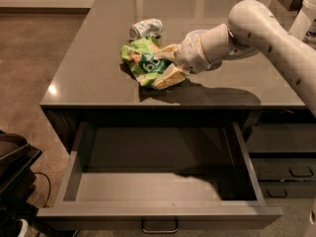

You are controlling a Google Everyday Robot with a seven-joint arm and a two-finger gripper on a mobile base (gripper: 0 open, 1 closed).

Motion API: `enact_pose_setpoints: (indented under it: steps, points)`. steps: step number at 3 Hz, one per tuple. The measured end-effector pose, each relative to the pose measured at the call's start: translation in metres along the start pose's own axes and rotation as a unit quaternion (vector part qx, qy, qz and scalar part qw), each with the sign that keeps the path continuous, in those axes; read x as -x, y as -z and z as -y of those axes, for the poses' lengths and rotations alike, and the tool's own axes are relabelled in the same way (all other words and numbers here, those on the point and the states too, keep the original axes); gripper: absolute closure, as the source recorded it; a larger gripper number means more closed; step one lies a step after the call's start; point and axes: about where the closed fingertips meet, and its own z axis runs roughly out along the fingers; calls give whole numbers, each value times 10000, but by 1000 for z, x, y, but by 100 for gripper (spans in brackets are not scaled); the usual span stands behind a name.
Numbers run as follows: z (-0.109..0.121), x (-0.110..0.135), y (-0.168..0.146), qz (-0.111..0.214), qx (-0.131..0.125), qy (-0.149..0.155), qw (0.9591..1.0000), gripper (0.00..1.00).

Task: Place green rice chip bag into top drawer

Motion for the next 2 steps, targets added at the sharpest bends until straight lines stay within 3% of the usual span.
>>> enact_pose_setpoints:
  steps: [1,2]
  points:
    - [0,0,0,0,1,0,10000,100]
    - [-11,7,-1,68,253,-12,9997,100]
